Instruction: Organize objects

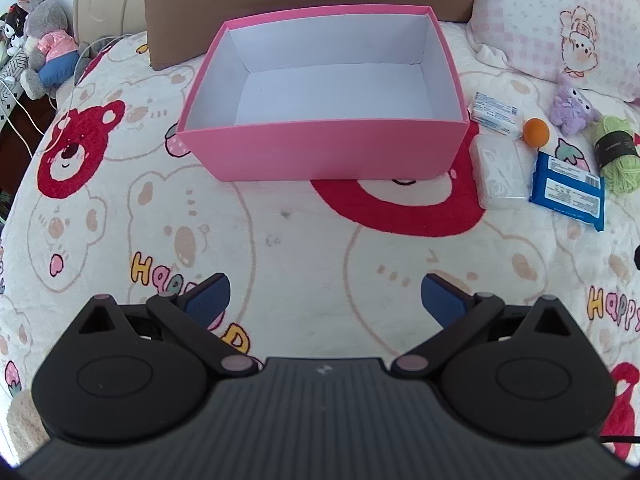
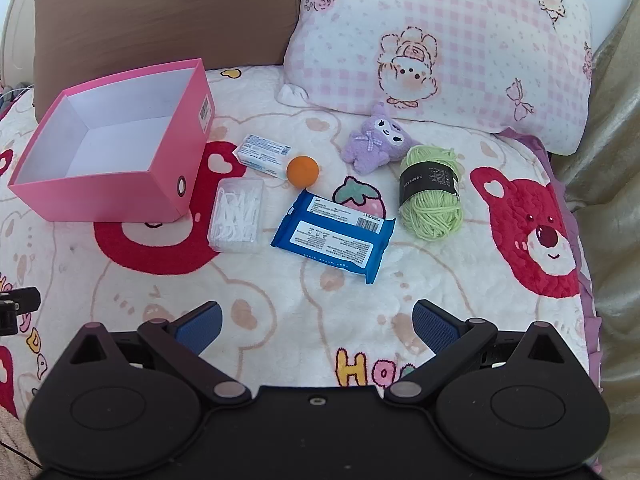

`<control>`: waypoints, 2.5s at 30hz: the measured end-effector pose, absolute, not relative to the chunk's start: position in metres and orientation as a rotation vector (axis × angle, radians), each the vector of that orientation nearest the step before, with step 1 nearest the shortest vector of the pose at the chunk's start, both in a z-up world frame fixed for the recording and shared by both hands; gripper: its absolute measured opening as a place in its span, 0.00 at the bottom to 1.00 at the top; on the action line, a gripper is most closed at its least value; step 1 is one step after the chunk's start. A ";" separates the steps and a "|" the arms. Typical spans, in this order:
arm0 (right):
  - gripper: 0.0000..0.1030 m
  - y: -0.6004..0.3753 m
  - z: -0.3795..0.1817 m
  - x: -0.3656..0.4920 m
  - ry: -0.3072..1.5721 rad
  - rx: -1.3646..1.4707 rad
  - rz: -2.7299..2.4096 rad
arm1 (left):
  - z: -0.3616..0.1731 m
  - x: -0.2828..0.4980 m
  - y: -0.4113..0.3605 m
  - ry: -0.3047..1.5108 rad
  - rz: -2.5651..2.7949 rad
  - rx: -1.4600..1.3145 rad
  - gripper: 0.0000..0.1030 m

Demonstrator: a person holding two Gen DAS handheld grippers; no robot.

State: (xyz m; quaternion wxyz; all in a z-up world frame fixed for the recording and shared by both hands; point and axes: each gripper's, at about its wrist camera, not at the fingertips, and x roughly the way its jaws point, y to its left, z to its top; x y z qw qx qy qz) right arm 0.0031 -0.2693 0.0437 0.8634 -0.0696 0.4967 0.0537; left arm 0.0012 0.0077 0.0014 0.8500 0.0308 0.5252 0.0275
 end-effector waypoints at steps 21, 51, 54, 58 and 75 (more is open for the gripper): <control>0.99 -0.273 0.041 -0.001 1.043 -0.156 0.126 | 0.003 -0.001 0.019 1.113 0.062 0.037 1.00; 0.99 -0.276 0.036 0.001 1.061 -0.162 0.126 | -0.002 0.000 0.018 1.136 0.057 0.016 1.00; 0.99 -0.277 0.035 0.001 1.064 -0.173 0.146 | -0.003 -0.001 0.017 1.139 0.056 0.014 1.00; 0.99 -0.277 0.035 0.001 1.065 -0.173 0.148 | -0.003 -0.001 0.017 1.141 0.054 0.013 1.00; 0.99 -0.279 0.036 0.002 1.064 -0.185 0.159 | 0.012 -0.007 0.018 1.119 0.042 0.009 1.00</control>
